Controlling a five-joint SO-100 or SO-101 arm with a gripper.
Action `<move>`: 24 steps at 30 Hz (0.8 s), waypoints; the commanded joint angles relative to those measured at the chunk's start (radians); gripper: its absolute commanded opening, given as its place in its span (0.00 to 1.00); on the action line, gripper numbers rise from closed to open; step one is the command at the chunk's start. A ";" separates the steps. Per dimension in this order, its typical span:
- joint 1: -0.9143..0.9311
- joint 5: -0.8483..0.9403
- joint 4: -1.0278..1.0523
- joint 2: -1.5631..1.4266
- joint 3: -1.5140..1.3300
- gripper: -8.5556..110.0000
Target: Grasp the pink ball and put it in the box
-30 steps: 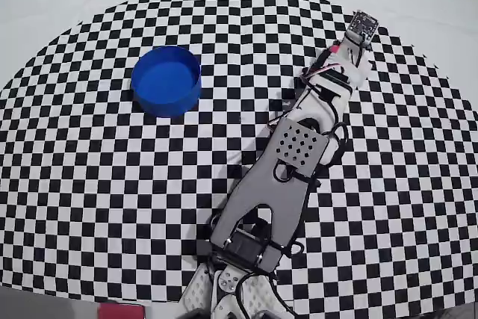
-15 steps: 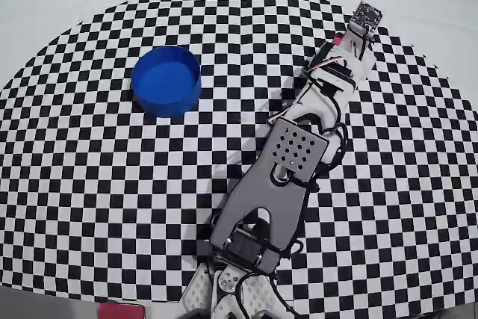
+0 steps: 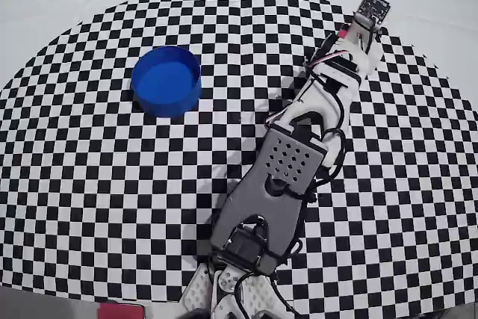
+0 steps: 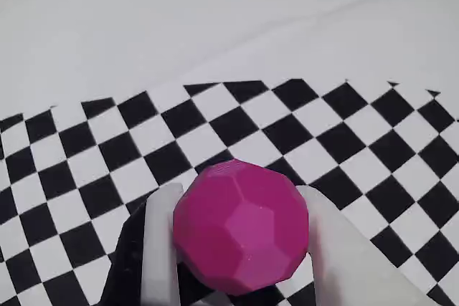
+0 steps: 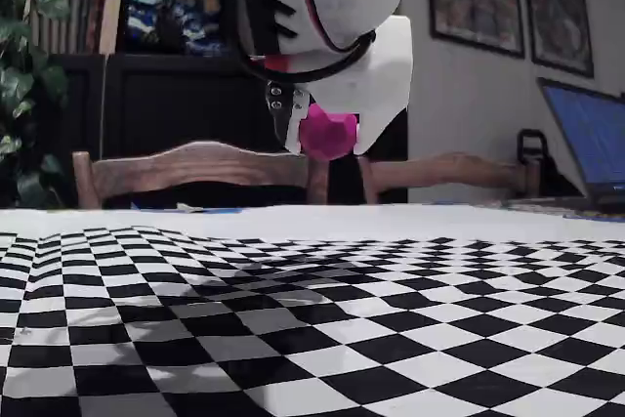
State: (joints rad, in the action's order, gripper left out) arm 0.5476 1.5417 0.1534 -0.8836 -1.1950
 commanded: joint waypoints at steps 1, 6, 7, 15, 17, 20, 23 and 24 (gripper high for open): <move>0.012 0.006 0.003 -0.129 -0.031 0.07; 0.020 0.006 0.003 -0.210 -0.115 0.07; 0.021 0.006 0.003 -0.224 -0.130 0.07; 0.025 0.006 0.003 -0.350 -0.262 0.07; 0.025 0.006 0.003 -0.383 -0.295 0.07; 0.025 0.006 0.002 -0.431 -0.342 0.07; 0.025 0.006 0.000 -0.479 -0.385 0.07; 0.025 0.006 0.000 -0.495 -0.397 0.07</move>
State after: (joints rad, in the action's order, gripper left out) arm 0.5660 1.5417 0.1534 -1.2793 -1.5800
